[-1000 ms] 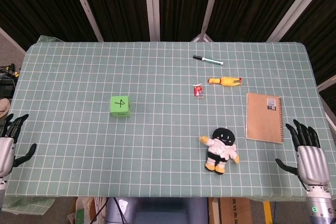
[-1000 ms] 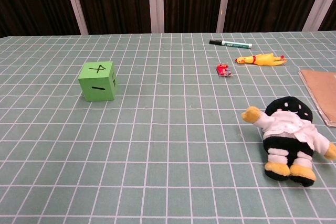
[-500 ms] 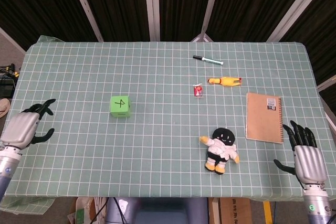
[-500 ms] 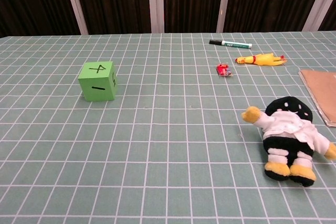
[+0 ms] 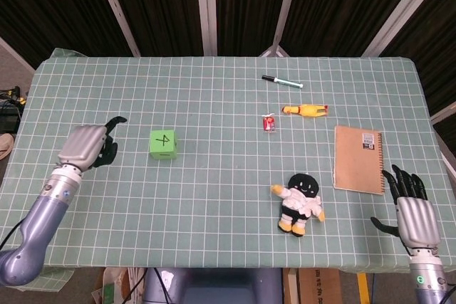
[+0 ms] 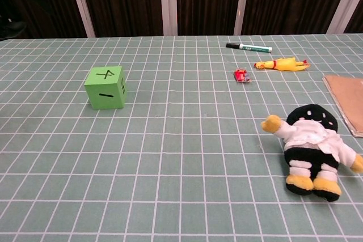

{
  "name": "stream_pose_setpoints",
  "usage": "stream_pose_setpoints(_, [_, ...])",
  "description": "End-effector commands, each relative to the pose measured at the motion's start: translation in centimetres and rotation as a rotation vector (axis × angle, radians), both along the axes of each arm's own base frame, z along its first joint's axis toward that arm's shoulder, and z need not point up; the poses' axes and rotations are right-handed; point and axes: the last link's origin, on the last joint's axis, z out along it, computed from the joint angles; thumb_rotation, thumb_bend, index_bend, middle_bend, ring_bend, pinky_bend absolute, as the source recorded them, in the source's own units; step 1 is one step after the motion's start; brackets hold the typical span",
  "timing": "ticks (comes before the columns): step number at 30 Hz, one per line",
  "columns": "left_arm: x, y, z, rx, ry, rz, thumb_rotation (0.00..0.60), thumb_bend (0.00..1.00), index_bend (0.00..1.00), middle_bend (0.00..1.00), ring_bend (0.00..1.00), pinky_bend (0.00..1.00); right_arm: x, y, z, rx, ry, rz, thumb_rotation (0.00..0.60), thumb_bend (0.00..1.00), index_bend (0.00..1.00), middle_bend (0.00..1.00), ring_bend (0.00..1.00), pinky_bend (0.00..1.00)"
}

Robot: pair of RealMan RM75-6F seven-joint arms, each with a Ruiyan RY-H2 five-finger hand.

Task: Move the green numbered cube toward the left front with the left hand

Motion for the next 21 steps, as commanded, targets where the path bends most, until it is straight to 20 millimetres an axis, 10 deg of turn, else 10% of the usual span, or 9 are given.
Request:
stream_pose_setpoints(1, [2.5, 0.6, -2.5, -0.065, 0.000, 0.001, 0.600, 0.79, 0.19, 0.83, 0.67, 0.69, -0.1, -0.1, -0.2, 0.007, 0.004, -0.003, 0.600, 0.15, 0.11, 0.01, 0.05, 0.03])
stream_pose_setpoints(21, [6.2, 2.8, -8.8, -0.132, 0.031, 0.110, 0.600, 0.88, 0.20, 0.87, 0.70, 0.69, -0.4, -0.4, -0.5, 0.023, 0.014, -0.022, 0.600, 0.15, 0.11, 0.01, 0.05, 0.02])
